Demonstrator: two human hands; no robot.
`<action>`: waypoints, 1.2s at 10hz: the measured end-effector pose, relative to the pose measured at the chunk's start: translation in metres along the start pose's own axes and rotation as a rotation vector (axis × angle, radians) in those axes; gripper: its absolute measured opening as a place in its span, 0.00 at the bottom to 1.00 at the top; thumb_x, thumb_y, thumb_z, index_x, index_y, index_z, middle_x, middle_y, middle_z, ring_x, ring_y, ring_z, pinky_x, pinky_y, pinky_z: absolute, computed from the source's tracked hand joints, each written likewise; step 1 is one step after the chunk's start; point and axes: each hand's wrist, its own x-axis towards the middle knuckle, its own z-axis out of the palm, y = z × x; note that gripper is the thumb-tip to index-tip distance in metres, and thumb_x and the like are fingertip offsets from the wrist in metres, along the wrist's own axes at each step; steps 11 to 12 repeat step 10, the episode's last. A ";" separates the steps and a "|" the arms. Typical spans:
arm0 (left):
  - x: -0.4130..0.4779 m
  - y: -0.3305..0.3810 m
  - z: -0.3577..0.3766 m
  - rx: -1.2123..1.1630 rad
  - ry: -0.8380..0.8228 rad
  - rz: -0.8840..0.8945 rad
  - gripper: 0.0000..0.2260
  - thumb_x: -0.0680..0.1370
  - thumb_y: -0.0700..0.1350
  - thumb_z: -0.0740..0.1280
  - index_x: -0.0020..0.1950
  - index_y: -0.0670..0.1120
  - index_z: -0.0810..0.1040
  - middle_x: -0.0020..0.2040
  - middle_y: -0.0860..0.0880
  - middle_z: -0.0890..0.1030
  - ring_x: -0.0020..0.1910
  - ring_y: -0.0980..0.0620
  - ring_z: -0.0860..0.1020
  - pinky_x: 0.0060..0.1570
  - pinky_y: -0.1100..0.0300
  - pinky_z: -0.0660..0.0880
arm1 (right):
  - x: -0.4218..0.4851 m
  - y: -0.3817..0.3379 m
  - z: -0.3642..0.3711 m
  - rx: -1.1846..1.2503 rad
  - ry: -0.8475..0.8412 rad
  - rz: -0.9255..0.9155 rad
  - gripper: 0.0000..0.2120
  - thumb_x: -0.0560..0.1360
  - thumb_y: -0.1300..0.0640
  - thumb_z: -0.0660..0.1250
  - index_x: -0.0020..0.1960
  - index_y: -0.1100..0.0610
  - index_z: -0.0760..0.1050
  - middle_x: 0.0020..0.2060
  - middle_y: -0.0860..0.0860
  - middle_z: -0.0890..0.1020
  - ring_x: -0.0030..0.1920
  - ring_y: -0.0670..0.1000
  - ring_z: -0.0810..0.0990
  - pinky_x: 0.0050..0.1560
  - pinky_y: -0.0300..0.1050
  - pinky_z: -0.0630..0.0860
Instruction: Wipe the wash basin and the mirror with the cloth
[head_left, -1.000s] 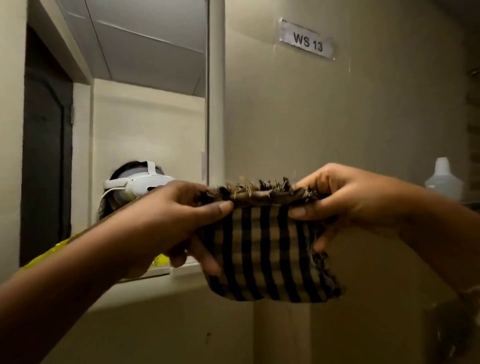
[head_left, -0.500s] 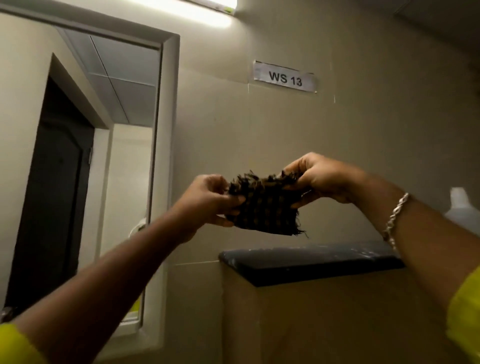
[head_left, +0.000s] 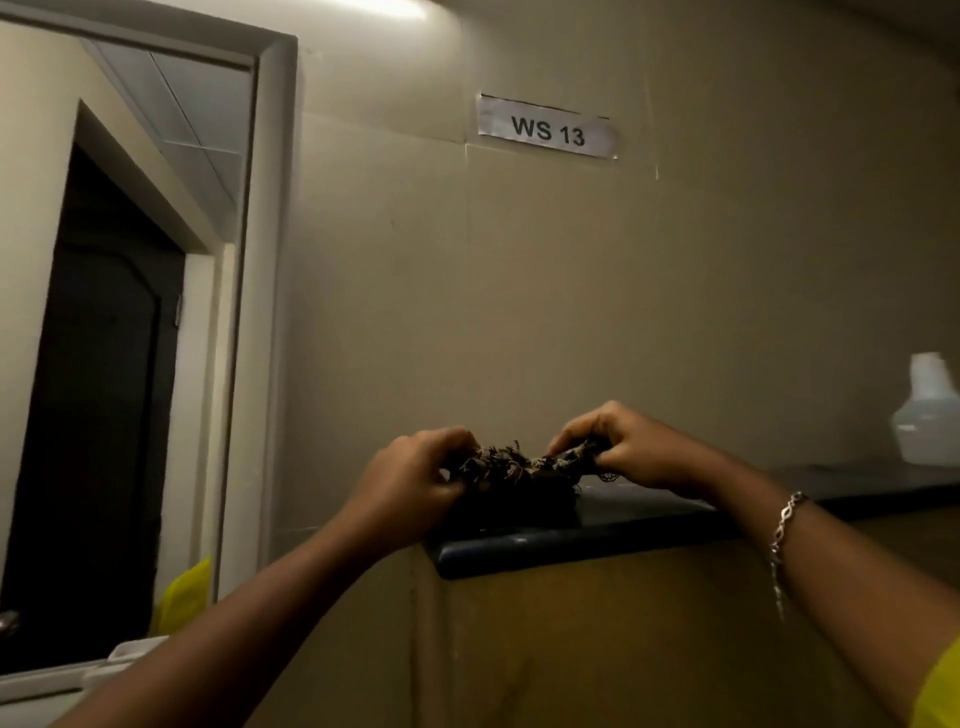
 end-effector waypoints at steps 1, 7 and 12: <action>-0.004 0.005 -0.002 0.083 -0.062 0.053 0.11 0.77 0.36 0.67 0.59 0.43 0.79 0.56 0.45 0.81 0.55 0.46 0.79 0.57 0.52 0.77 | -0.010 0.003 -0.003 0.000 -0.072 -0.023 0.23 0.70 0.76 0.56 0.46 0.51 0.79 0.51 0.56 0.81 0.43 0.59 0.78 0.41 0.45 0.73; -0.005 0.006 0.000 -0.025 -0.234 0.050 0.09 0.78 0.47 0.67 0.38 0.49 0.74 0.38 0.52 0.76 0.37 0.56 0.73 0.37 0.63 0.69 | -0.019 -0.012 0.017 -0.175 0.003 -0.015 0.05 0.74 0.54 0.65 0.39 0.49 0.76 0.37 0.44 0.79 0.40 0.42 0.77 0.40 0.36 0.73; -0.036 0.004 -0.010 -0.134 -0.169 0.040 0.15 0.82 0.49 0.61 0.63 0.42 0.77 0.61 0.42 0.80 0.58 0.47 0.77 0.56 0.55 0.74 | -0.029 -0.032 0.053 -0.391 0.459 -0.034 0.11 0.76 0.54 0.62 0.56 0.54 0.76 0.54 0.52 0.78 0.51 0.50 0.76 0.46 0.42 0.70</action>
